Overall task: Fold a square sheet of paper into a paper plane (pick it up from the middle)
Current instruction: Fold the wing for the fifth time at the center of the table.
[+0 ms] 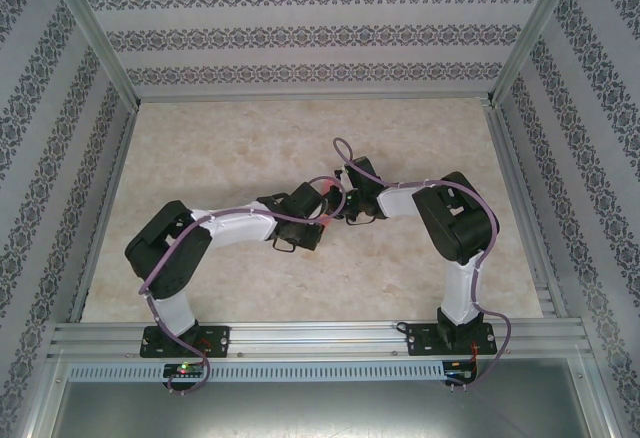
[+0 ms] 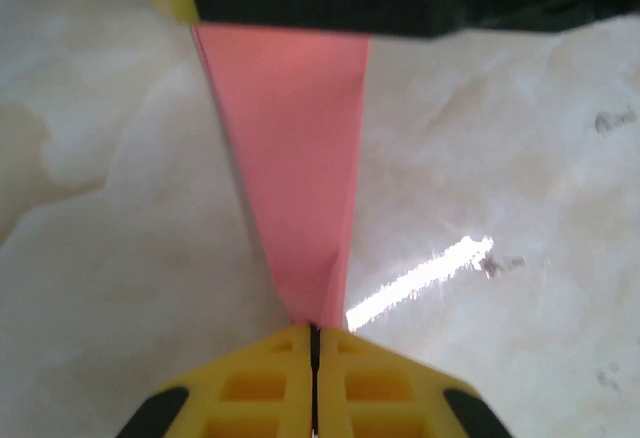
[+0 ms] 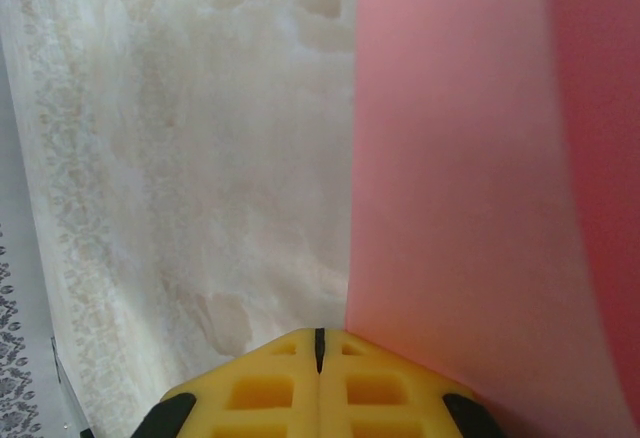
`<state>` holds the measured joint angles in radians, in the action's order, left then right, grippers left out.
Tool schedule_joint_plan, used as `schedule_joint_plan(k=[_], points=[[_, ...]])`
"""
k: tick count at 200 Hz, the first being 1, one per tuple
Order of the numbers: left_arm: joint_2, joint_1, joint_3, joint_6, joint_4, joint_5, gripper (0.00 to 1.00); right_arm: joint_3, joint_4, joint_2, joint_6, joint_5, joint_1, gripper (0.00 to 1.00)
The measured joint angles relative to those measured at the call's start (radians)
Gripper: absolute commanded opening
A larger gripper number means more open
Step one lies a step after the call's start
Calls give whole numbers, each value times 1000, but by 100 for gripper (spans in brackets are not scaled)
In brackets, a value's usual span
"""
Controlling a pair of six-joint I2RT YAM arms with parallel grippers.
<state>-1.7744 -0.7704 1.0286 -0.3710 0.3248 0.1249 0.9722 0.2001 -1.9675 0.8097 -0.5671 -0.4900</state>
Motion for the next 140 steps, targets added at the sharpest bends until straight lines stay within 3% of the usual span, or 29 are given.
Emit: schedule_joint_plan(k=[79,140], points=[[-32,-73,61,17,88,-227,8,-12,31,-5,-11,-30,13,2],[-35,-88,61,27,87,-265,14,-17,42,-6,-25,-43,17,2]])
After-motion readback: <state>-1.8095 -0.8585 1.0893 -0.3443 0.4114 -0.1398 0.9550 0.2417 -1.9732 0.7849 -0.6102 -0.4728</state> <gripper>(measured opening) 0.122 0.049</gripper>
